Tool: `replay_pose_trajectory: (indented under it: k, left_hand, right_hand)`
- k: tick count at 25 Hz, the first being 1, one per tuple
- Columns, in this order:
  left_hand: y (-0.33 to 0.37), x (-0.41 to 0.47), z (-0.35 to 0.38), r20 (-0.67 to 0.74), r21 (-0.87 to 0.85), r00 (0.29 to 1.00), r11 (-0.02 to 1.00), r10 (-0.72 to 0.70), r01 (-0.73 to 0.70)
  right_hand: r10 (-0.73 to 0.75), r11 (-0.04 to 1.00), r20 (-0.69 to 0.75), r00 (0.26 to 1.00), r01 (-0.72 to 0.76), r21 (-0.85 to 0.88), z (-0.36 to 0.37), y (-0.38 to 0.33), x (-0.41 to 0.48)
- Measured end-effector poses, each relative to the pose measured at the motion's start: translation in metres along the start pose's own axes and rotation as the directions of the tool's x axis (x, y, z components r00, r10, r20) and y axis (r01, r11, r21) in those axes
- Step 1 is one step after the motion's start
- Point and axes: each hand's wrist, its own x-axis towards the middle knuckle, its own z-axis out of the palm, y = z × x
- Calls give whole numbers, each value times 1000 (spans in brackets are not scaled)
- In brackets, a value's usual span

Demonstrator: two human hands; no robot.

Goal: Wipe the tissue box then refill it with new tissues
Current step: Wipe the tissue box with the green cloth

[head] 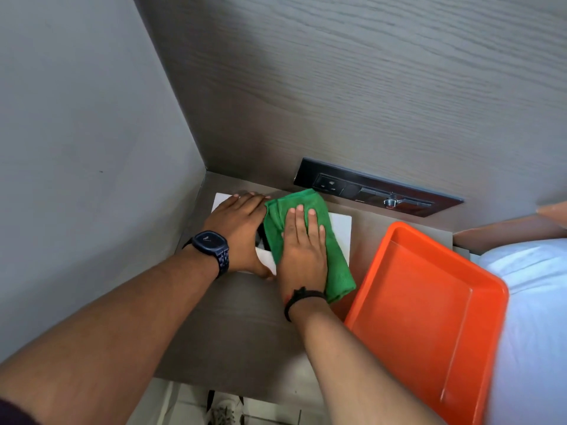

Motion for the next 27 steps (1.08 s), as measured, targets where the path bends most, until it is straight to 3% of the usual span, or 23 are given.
replay_pose_trajectory:
  k: [3, 8, 11, 15, 18, 23, 27]
  left_hand:
    - [-4, 0, 1, 38, -38, 999, 999, -18, 19]
    - [-20, -5, -1, 77, -38, 996, 998, -41, 44]
    - [-18, -4, -4, 37, -56, 998, 997, -47, 49]
    - [-18, -6, -3, 7, -76, 999, 996, -44, 44]
    - [-18, -6, -4, 35, -92, 998, 994, -56, 59]
    - [-18, -5, -2, 20, -64, 998, 996, -60, 62]
    - [-21, -5, -4, 29, -94, 999, 995, -34, 36]
  right_hand:
    - [-135, 989, 22, 991, 136, -50, -7, 38, -18]
    - [136, 991, -37, 990, -136, 8, -9, 46, -10]
    - [147, 989, -38, 988, -147, 13, 2, 24, 9]
    - [-75, 996, -13, 997, 75, -42, 1, 0, -2]
    - [-220, 969, 56, 974, 225, -105, -11, 33, -17]
    - [-5, 999, 11, 1000, 6, -40, -14, 35, -7]
    - [264, 936, -40, 964, -246, 254, -9, -1, 13]
